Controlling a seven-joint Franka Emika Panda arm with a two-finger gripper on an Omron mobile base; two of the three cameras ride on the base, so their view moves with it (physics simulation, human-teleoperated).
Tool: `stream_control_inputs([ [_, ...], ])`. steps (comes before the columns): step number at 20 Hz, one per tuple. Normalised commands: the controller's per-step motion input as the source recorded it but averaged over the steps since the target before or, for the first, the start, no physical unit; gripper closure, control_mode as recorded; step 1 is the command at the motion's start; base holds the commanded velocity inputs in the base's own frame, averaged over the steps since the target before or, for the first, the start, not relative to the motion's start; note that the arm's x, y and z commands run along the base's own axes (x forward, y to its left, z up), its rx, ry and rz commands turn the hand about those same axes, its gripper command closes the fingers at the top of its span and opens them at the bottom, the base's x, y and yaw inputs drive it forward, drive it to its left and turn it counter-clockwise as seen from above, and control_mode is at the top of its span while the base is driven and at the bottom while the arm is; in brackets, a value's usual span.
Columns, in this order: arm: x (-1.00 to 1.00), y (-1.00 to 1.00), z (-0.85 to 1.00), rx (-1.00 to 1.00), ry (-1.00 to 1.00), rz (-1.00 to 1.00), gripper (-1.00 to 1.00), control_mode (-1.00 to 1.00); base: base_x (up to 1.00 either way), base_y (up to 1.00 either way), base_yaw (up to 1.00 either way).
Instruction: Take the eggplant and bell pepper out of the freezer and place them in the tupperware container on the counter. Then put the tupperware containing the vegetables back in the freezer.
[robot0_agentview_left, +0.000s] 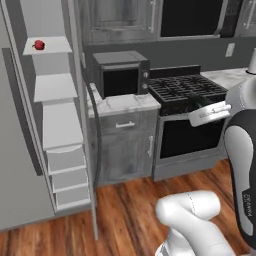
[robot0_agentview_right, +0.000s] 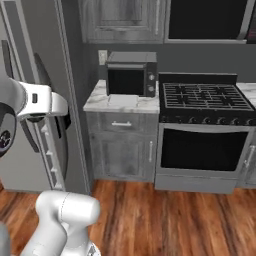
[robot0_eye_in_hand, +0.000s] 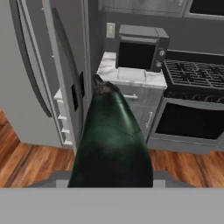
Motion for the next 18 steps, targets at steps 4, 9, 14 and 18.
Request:
stream_control_inputs([
  [4, 0.0, 0.0, 0.0, 0.0, 0.0, 0.0, 1.0, 1.0, 0.56, -0.11, 0.0],
  [9, 0.0, 0.0, 0.0, 0.0, 0.0, 0.0, 1.0, 1.0, 0.91, -0.24, 0.01],
  [14, 0.0, 0.0, 0.0, 0.0, 0.0, 0.0, 1.0, 1.0, 0.9, -0.66, 0.04],
  [18, 0.0, 0.0, 0.0, 0.0, 0.0, 0.0, 1.0, 1.0, 0.94, -0.54, 0.06],
])
